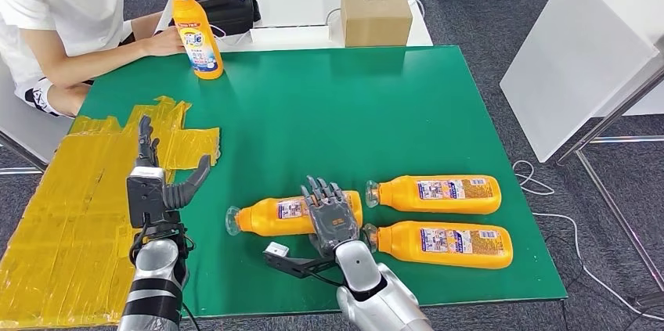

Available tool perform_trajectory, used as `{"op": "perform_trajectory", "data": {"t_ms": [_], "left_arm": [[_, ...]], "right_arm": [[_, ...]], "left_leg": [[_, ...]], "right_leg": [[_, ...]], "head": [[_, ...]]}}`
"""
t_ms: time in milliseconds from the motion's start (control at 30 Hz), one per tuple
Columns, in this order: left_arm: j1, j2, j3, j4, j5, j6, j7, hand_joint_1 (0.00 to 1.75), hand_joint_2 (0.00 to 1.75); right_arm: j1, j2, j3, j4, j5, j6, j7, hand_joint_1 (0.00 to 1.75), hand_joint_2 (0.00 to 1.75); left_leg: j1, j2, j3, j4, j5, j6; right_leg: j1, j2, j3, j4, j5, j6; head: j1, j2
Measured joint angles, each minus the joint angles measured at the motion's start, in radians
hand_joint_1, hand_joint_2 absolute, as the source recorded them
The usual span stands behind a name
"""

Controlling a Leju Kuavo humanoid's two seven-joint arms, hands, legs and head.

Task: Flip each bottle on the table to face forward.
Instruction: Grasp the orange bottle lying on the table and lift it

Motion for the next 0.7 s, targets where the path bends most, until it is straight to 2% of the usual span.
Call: {"op": "perform_trajectory", "data": {"t_ms": [200,433,567,700], "left_arm": [[0.0,0.0,0.008,0.0,0.01,-0.002,-0.001,0.0,1.75],[0.0,0.0,0.014,-0.006,0.027,-0.009,-0.008,0.0,1.75],[0.0,0.0,0.016,-0.007,0.029,-0.01,-0.009,0.0,1.75],[0.0,0.0,0.021,-0.008,0.039,-0.012,-0.016,0.0,1.75]], "right_arm": [[-0.018,0.001,-0.008,0.027,-0.003,0.012,-0.008,1.43,1.75],[-0.054,0.008,-0.009,0.074,-0.004,0.029,-0.014,1.46,1.75],[-0.065,0.011,-0.009,0.092,-0.004,0.031,-0.013,1.54,1.75],[-0.073,0.013,-0.01,0.106,-0.01,0.019,-0.016,1.73,1.75]], "left_leg": [[0.0,0.0,0.0,0.0,0.0,0.0],[0.0,0.0,0.002,0.0,0.0,0.0],[0.0,0.0,0.003,0.0,0.0,0.0],[0.0,0.0,0.005,0.0,0.0,0.0]], "right_leg": [[0.0,0.0,0.0,0.0,0.0,0.0],[0.0,0.0,0.001,0.0,0.0,0.0],[0.0,0.0,0.003,0.0,0.0,0.0],[0.0,0.0,0.004,0.0,0.0,0.0]], "head": [[0.0,0.0],[0.0,0.0],[0.0,0.0],[0.0,0.0]]}}
